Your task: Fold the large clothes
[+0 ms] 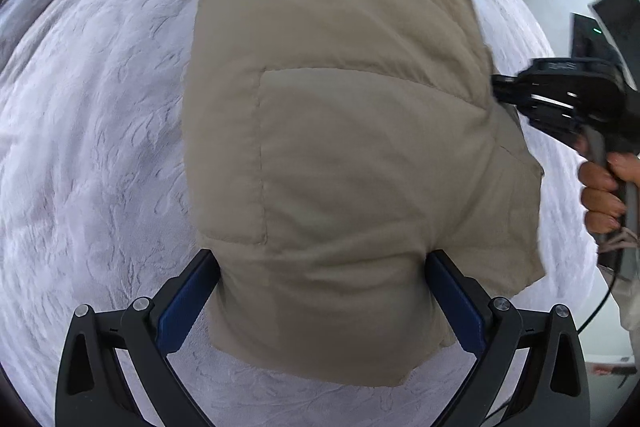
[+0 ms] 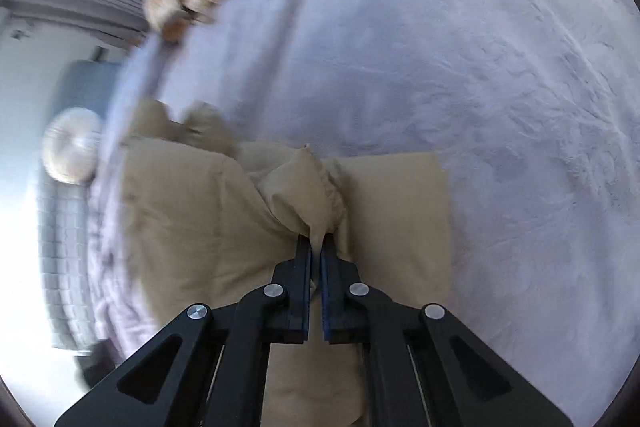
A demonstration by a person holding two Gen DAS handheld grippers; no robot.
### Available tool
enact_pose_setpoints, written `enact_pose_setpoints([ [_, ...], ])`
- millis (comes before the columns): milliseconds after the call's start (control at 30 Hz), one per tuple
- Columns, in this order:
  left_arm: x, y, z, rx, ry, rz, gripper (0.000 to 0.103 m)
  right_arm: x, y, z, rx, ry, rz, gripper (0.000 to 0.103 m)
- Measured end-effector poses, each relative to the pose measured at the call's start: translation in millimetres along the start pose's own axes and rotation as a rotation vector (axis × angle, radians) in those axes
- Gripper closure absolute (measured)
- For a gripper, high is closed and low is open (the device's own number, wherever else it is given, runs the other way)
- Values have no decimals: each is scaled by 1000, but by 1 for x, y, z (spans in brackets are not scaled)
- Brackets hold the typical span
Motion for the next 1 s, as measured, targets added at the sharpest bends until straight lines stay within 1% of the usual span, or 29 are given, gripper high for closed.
enact_pose_setpoints([
  [100, -2, 3, 2, 9, 19, 3, 1, -21, -1, 14, 12, -3, 32, 103],
  [167, 0, 4, 3, 17, 29, 4, 1, -25, 0, 22, 12, -14, 25, 103],
  [267, 2, 4, 2, 29, 32, -2, 1, -28, -1, 26, 8, 5, 54, 103],
  [367, 5, 3, 0, 32, 26, -11, 1, -24, -6, 16, -6, -4, 59, 103],
  [533, 8, 2, 2, 27, 17, -18, 1, -16, -24, -14, -23, -47, 36, 102],
  [633, 10, 3, 0, 25, 13, -19, 1, -10, -41, -31, -36, -92, 11, 102],
  [700, 13, 1, -1, 23, 11, -20, 1, -8, -52, -39, -41, -105, 1, 98],
  [733, 14, 1, 0, 22, 11, -20, 1, -7, -60, -43, -41, -111, -3, 98],
  [833, 15, 1, -2, 20, 9, -21, 1, -5, -85, -49, -29, -128, -12, 98],
  [1000, 16, -3, -10, 12, 15, -28, 1, -2, -120, -46, 14, -156, -20, 98],
])
Point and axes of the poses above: each gripper's, at about its wrist camera, not at the fingertips, and z roughly the way its jaws point, x to its left, y to its top, the point moved 10 cm from there along z, roughly the way its jaws point, and after that the axes turned 14 degrees about x, right-handed, at the moved point
